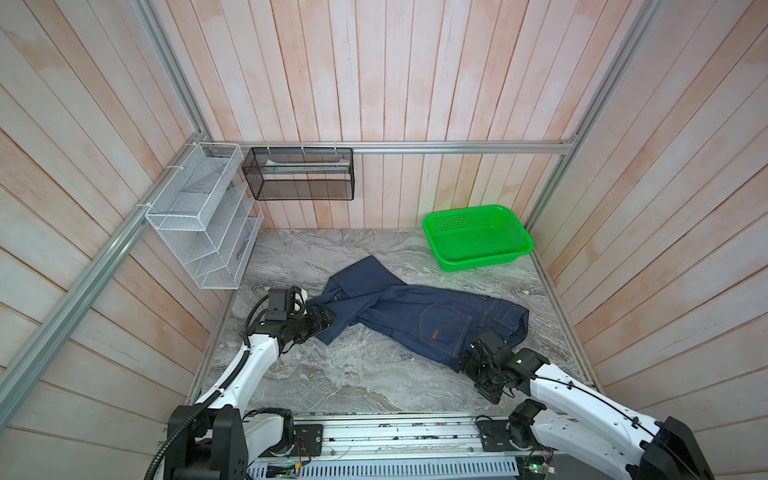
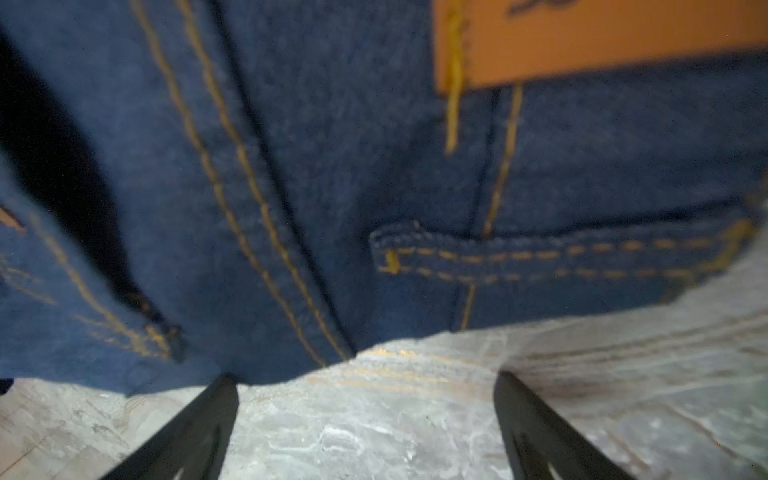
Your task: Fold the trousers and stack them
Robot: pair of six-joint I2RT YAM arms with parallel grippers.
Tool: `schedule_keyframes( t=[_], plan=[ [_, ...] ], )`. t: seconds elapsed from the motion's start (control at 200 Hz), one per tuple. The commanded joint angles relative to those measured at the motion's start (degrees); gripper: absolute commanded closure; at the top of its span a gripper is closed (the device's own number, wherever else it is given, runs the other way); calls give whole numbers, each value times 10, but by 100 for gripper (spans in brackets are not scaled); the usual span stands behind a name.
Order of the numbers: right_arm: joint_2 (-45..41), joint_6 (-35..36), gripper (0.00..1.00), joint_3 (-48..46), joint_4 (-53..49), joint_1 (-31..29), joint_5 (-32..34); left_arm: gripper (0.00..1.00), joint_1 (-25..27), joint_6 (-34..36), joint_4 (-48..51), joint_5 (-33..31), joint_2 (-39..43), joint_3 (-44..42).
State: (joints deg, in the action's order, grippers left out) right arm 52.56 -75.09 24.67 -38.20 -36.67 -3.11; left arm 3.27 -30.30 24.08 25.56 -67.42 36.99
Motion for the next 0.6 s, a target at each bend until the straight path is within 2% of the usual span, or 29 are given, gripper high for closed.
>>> schedule_keyframes(
  t=[0.0, 0.085, 0.29, 0.405, 0.445, 0.505, 0.55, 0.595],
  plan=[
    [3, -16, 8, -16, 55, 11, 48, 17, -4, -14, -52, 17, -18, -18],
    [0, -4, 12, -14, 77, 19, 78, 17, -5, -22, -83, 23, -33, -27],
    [2, 28, 10, -18, 124, 46, 99, 17, -5, -34, -142, 40, -88, -37],
    [12, 47, 17, -24, 144, 71, 98, 21, -5, -34, -170, 38, -130, -37],
    [14, 55, 23, -26, 152, 79, 96, 24, -5, -32, -179, 39, -146, -36],
    [13, 62, 39, -24, 159, 84, 96, 30, -5, -31, -191, 36, -171, -32],
    [9, 68, 56, -21, 162, 85, 95, 35, -5, -31, -197, 36, -191, -28],
    [5, 77, 77, -16, 163, 85, 92, 39, -5, -30, -202, 35, -209, -24]
  ],
)
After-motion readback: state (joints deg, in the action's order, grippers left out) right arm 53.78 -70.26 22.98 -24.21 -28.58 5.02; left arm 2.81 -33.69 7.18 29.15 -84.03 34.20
